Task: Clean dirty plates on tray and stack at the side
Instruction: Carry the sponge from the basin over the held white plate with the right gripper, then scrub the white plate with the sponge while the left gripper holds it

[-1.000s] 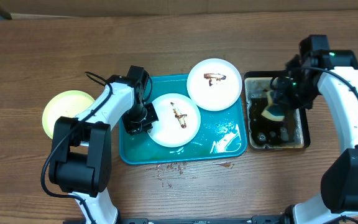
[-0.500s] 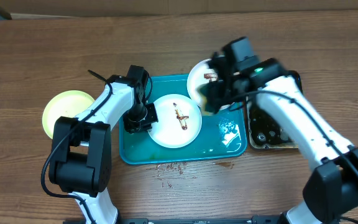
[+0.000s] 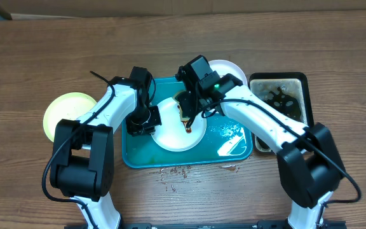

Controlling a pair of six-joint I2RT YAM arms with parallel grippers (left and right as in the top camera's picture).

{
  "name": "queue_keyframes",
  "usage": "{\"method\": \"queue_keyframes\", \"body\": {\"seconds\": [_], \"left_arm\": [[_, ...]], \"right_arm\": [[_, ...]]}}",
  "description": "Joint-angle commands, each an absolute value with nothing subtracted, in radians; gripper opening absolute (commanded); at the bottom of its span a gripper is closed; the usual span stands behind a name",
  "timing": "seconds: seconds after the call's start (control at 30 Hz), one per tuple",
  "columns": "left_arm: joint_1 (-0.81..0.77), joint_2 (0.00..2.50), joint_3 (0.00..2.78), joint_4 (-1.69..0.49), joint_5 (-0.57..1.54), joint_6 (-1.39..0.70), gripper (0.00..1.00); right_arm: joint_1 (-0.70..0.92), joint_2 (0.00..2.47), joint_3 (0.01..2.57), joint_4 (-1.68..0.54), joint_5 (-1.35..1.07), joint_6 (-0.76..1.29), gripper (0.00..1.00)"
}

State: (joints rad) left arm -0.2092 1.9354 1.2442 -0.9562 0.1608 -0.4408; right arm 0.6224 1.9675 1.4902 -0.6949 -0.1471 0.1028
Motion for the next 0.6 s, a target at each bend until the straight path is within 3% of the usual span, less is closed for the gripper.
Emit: {"method": "queue_keyframes", "body": {"seconds": [0.0,0.57], "left_arm": [[-0.211,1.935,1.239,-0.956,0.131,-0.414,0.04],[-0.226,1.935,1.239,-0.956,0.131,-0.415,0.04]], "right_arm": [[0.627,2.013,1.493,-0.659,-0.123,0.073,0.04],[0.629,2.087,1.493,-0.517,-0.083,-0.088,0.04]]}}
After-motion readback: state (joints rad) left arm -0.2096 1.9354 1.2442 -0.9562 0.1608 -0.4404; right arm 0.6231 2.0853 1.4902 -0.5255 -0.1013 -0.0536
